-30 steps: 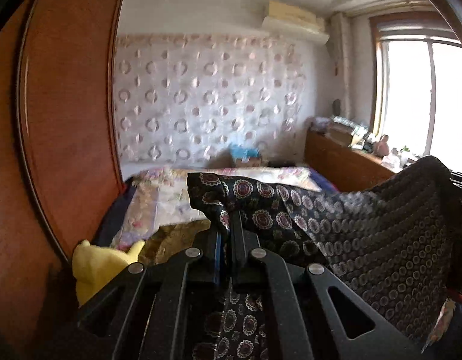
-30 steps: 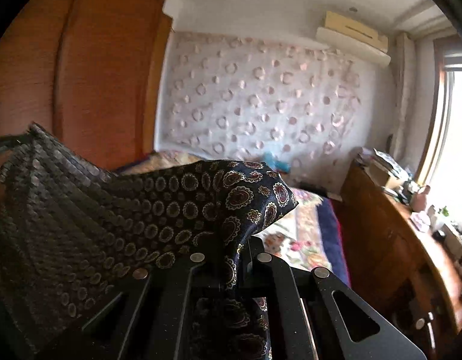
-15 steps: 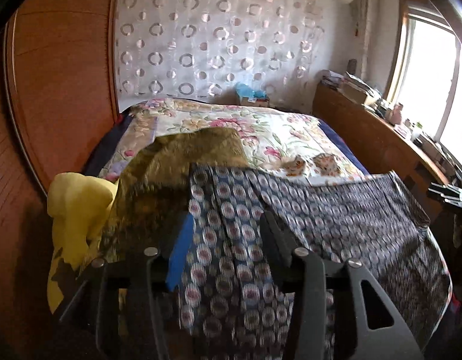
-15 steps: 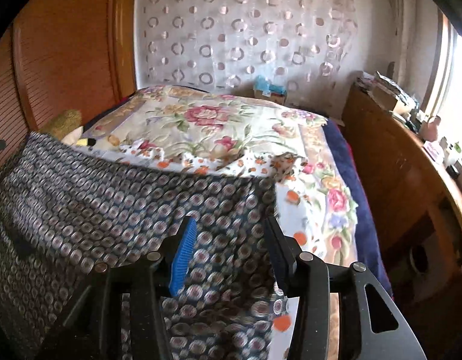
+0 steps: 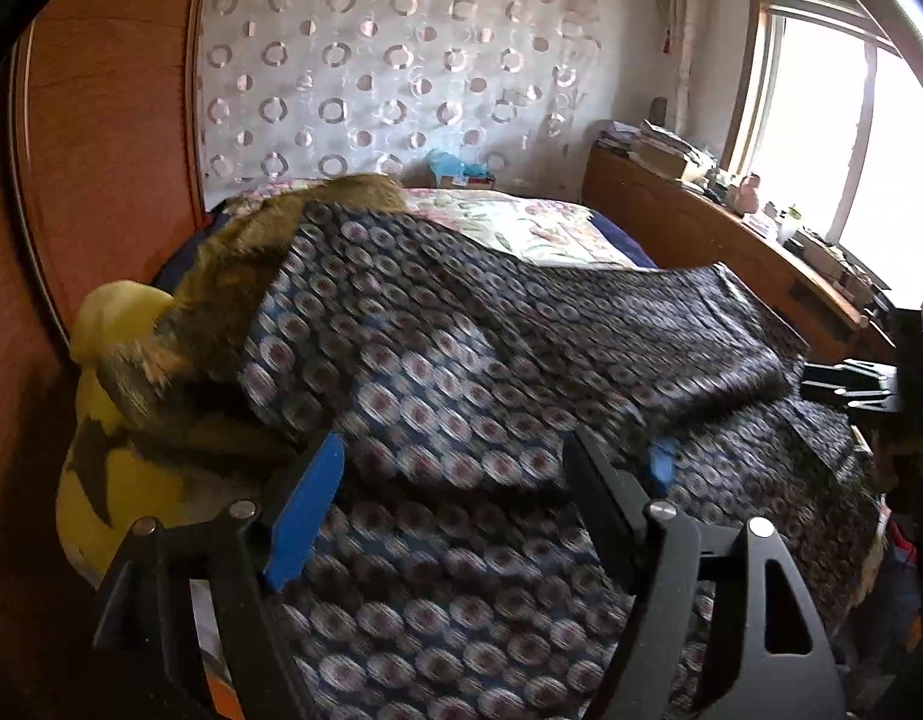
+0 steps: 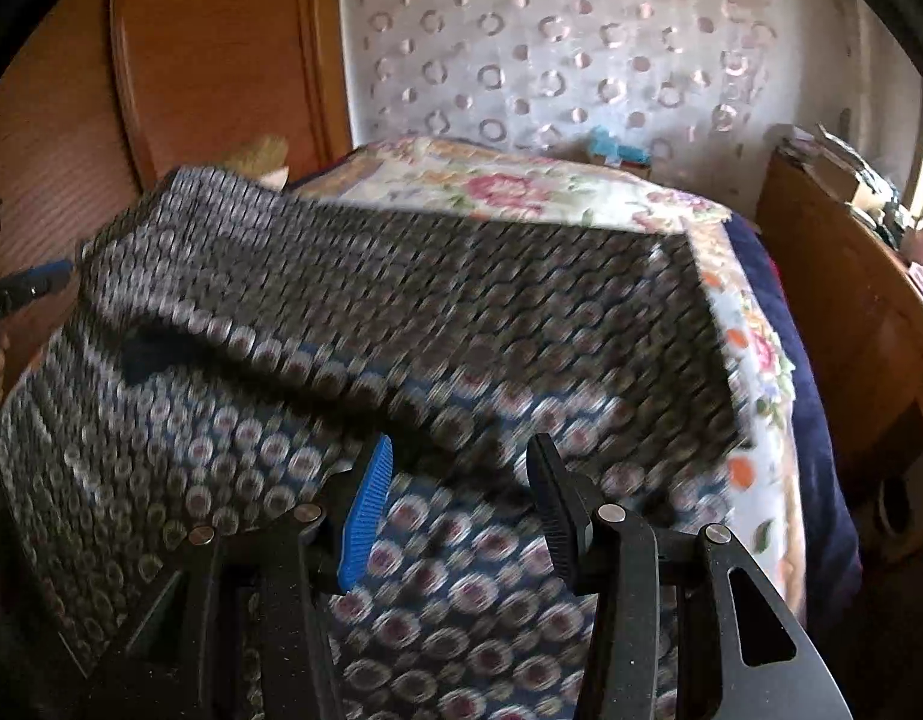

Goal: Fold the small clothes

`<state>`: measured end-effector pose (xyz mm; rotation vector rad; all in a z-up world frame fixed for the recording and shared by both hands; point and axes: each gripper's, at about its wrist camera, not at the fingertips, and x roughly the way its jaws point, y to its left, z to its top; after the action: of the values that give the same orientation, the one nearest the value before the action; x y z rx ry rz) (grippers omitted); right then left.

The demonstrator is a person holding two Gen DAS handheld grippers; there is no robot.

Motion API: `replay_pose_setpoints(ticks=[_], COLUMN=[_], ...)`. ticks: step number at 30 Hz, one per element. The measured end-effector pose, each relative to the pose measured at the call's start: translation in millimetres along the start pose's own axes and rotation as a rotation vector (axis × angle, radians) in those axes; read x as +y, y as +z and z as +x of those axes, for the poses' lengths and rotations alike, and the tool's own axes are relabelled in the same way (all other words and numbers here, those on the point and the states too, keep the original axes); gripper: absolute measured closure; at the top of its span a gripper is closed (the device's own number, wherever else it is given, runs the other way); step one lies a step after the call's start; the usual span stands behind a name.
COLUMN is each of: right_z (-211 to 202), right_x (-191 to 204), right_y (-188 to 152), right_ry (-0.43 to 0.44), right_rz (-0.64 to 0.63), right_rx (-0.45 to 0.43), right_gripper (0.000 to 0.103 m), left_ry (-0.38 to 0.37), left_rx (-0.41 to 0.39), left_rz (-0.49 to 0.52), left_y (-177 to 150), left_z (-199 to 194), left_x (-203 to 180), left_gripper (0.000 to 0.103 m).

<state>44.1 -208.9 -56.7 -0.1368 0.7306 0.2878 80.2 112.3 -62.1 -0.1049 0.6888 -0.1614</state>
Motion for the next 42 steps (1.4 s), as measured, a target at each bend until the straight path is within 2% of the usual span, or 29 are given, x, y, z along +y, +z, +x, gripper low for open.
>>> replay_pose_setpoints(ticks=[11, 14, 19, 24, 26, 29, 35, 38, 40, 42], right_z=[-31, -47, -44, -50, -53, -50, -42, -37, -35, -36], right_x=[-11, -16, -23, -30, -31, -30, -22, -18, -16, -17], right_y=[-36, -53, -63, -61, -62, -59, -63, -62, -61, -61], right_ry=[-0.023, -0.042, -0.047, -0.026, -0.034, -0.037, -0.042, -0.045, -0.045, -0.044], right_rz=[-0.014, -0.006, 0.002, 0.017, 0.007, 0.011, 0.015, 0.015, 0.015, 0.015], right_rx=[0.024, 0.041, 0.066, 0.064, 0.064, 0.062, 0.059, 0.059, 0.059, 0.059], right_gripper=[0.054, 0.054, 0.054, 0.045, 0.042, 0.041, 0.041, 0.041, 0.041, 0.041], left_ry=[-0.086, -0.108, -0.131, -0.175, -0.175, -0.159, -0.068, -0.062, -0.053, -0.055], left_rx=[0.020, 0.047, 0.091, 0.136, 0.153, 0.174, 0.221, 0.223, 0.220, 0.217], left_rz=[0.085, 0.103, 0.149, 0.199, 0.223, 0.254, 0.259, 0.262, 0.276, 0.290], left_y=[-13, -18, -21, -19, -17, -12, -6, -5, -5, -5], left_z=[0, 8, 20, 32, 38, 50, 81, 86, 86, 85], left_x=[-63, -77, -96, -113, -120, -128, -126, -124, -125, -124], left_gripper=[0.027, 0.027, 0.027, 0.051, 0.058, 0.058, 0.058, 0.058, 0.067, 0.099])
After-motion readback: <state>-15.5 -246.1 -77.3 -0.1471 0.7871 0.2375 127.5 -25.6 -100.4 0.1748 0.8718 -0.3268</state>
